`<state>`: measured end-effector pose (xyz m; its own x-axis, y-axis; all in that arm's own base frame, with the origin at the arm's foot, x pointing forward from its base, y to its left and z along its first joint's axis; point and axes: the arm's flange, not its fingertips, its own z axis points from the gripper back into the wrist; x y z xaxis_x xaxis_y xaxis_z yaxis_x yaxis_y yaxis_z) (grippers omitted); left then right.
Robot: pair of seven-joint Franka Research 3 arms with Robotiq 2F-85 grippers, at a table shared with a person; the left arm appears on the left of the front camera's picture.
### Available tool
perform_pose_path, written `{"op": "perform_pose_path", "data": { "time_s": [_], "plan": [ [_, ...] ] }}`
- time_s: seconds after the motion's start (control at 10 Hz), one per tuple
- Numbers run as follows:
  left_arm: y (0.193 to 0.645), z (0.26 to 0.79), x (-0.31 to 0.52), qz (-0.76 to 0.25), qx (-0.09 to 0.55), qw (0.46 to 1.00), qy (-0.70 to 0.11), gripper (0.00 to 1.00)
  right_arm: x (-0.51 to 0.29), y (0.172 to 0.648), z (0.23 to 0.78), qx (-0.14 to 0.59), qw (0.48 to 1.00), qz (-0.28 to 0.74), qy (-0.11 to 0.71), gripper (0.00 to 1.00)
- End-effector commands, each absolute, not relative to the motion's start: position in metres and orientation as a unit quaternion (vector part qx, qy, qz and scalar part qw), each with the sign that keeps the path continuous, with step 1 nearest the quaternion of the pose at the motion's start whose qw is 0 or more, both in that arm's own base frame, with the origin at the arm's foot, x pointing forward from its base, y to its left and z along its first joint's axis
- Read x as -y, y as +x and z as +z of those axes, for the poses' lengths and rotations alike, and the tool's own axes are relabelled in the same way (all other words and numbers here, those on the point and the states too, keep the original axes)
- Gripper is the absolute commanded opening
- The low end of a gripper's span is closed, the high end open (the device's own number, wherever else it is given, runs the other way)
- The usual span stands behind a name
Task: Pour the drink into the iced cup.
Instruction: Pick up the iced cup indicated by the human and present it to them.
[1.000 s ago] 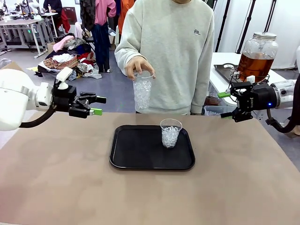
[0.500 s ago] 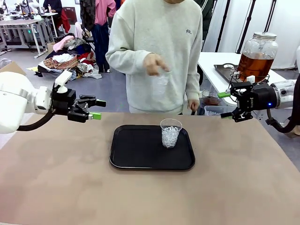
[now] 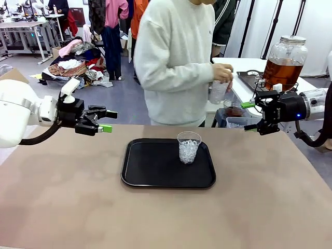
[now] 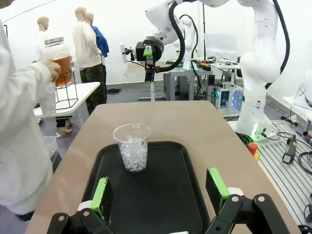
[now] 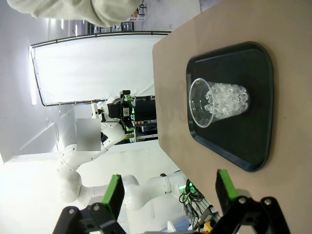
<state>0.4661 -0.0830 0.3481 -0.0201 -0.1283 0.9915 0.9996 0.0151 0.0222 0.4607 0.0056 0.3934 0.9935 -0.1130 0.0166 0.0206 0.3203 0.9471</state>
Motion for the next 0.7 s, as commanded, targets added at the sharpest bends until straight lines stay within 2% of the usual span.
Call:
{"op": "perform_pose_path", "data": {
  "time_s": [0.0,0.6],
  "plan": [
    [0.4657,0.3488,0.0831,-0.533,0.477,0.529,-0.457,1.0,-0.0059,0.4607,0.3944,0.039,0.811,-0.042,0.582,1.0],
    [0.4657,0.3488,0.0831,-0.533,0.477,0.529,-0.457,1.0,-0.0059,0.4607,0.3944,0.039,0.811,-0.042,0.582,1.0]
  ]
}}
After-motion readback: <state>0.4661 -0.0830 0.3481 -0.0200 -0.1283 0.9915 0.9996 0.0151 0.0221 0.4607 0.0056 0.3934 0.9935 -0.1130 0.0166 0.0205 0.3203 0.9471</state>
